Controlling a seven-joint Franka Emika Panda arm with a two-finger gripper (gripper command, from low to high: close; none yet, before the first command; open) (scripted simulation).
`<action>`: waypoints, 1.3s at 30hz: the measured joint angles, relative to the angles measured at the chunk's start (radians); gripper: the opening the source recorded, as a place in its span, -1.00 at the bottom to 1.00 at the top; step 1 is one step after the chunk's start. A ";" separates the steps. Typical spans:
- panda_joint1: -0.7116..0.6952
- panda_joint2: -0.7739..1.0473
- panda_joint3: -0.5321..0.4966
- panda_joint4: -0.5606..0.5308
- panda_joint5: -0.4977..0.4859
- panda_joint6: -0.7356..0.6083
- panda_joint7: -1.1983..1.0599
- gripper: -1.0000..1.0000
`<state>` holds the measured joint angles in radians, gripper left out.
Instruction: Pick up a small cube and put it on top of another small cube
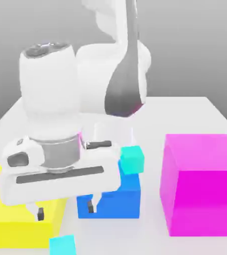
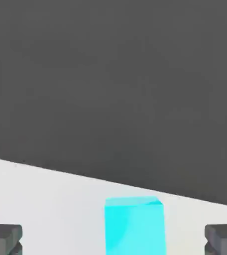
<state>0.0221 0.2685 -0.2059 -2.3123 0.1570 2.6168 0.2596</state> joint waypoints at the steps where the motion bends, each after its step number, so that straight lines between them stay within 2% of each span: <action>1: -0.005 0.034 -0.002 -0.001 -0.006 0.012 -0.011 0.00; 5: -0.038 0.178 0.032 0.021 0.029 0.111 -0.051 0.00; 6: -0.049 0.213 0.045 0.028 0.040 0.138 -0.059 -1.00; 13: -0.052 0.220 0.048 0.030 0.041 0.142 -0.061 -1.00; 18: -0.017 0.064 0.009 -0.009 -0.004 0.025 -0.013 -1.00; 26: 0.054 -0.214 0.048 -0.165 0.044 -0.105 0.162 -1.00; 33: 0.082 -0.468 0.102 -0.308 0.023 -0.207 0.370 -1.00; 39: 0.072 -0.685 0.187 -0.431 -0.006 -0.295 0.557 -1.00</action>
<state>0.0938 -0.4164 -0.0189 -2.7433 0.1507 2.3219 0.8167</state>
